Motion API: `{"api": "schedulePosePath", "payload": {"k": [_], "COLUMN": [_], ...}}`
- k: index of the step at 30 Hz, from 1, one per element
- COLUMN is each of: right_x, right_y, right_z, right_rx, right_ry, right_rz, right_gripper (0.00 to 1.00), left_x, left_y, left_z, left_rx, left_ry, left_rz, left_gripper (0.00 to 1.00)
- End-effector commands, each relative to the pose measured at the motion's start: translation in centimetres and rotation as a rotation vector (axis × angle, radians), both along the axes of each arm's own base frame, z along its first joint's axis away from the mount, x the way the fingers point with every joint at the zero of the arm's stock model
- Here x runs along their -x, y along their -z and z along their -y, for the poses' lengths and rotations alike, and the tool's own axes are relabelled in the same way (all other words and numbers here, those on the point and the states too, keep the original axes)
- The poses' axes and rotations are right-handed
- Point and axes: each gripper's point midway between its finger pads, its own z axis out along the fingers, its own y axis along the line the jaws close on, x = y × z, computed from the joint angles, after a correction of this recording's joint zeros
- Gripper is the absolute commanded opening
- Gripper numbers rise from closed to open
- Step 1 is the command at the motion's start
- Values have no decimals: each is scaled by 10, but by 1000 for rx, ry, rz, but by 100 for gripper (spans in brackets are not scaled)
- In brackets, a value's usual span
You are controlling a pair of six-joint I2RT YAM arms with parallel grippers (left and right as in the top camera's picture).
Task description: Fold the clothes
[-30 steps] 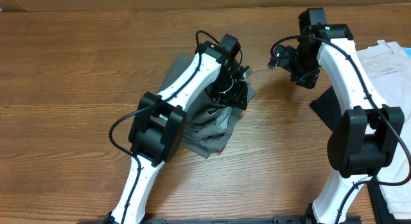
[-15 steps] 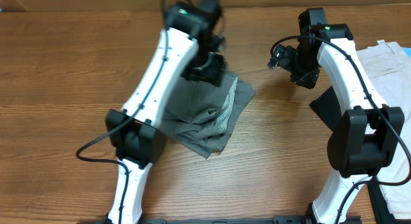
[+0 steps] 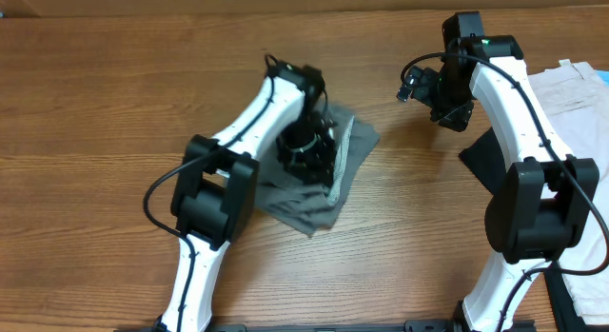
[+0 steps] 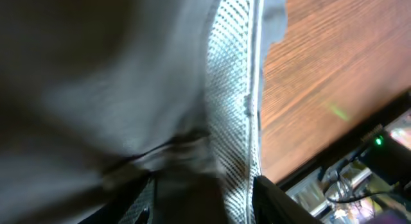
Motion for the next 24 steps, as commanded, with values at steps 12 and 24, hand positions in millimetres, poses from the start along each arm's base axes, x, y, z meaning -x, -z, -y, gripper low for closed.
{"api": "schedulePosePath", "payload": {"k": [12, 24], "right_x": [-5, -5], "right_y": [-10, -10], "right_z": [-2, -2], "right_rx": [-2, -2], "right_ry": [-4, -4], "right_rz": [32, 32], "right_gripper": [100, 100], "left_x": [23, -111], "left_y": [0, -104], "left_z": [36, 30], "left_rx": [90, 136], "left_ry": [64, -70], "left_rz": [-22, 469], "left_gripper": [47, 57]}}
